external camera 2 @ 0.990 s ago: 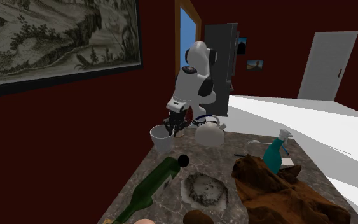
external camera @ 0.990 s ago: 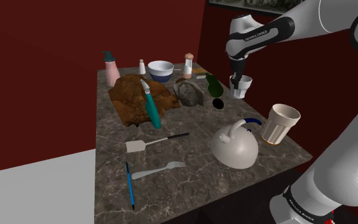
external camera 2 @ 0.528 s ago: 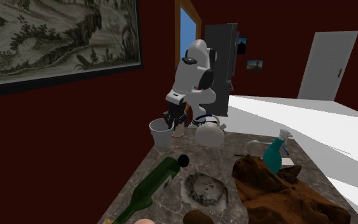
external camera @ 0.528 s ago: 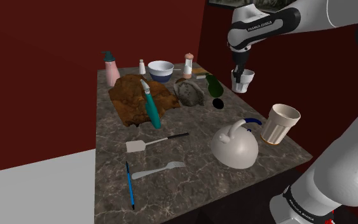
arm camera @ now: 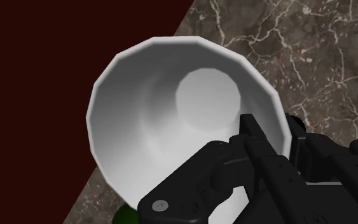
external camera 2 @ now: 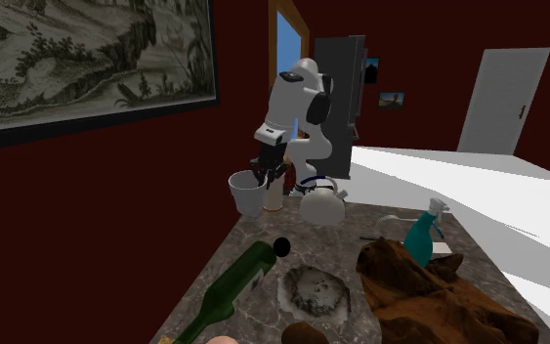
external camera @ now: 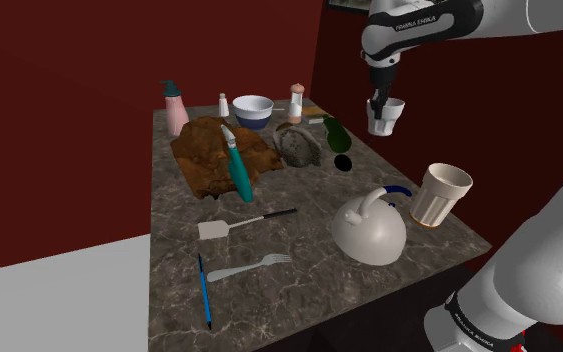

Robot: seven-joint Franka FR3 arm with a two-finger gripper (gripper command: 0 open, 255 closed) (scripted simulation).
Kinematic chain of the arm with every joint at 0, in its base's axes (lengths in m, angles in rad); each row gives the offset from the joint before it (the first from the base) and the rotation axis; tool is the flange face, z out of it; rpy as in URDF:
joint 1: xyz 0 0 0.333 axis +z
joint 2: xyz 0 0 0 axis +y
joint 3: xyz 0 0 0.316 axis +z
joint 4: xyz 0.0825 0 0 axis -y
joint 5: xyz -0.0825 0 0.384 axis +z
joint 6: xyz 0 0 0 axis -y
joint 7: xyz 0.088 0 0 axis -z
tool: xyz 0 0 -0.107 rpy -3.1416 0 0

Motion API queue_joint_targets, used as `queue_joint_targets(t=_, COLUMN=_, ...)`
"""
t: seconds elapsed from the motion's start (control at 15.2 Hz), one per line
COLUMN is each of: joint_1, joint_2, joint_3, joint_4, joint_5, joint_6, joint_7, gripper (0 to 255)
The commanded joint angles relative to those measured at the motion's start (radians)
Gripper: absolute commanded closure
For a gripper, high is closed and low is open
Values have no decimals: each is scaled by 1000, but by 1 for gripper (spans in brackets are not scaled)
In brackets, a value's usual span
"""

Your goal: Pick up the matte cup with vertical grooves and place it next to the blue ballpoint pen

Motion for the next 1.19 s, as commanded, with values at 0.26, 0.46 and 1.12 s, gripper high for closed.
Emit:
queue_joint_targets(t=0.26, joint_1=13, joint_2=-22, joint_3=13, joint_4=35, joint_5=-1, joint_6=-61, joint_7=12, gripper=255)
queue_joint_targets(t=0.46, joint_1=48, joint_2=-68, joint_3=51, joint_4=-14, joint_5=-7, joint_6=-76, joint_7=85, gripper=255)
queue_joint_targets(t=1.12, joint_1=158, joint_2=-156, joint_3=188, joint_4=-99, joint_5=18, joint_6=-137, joint_7=321, gripper=255)
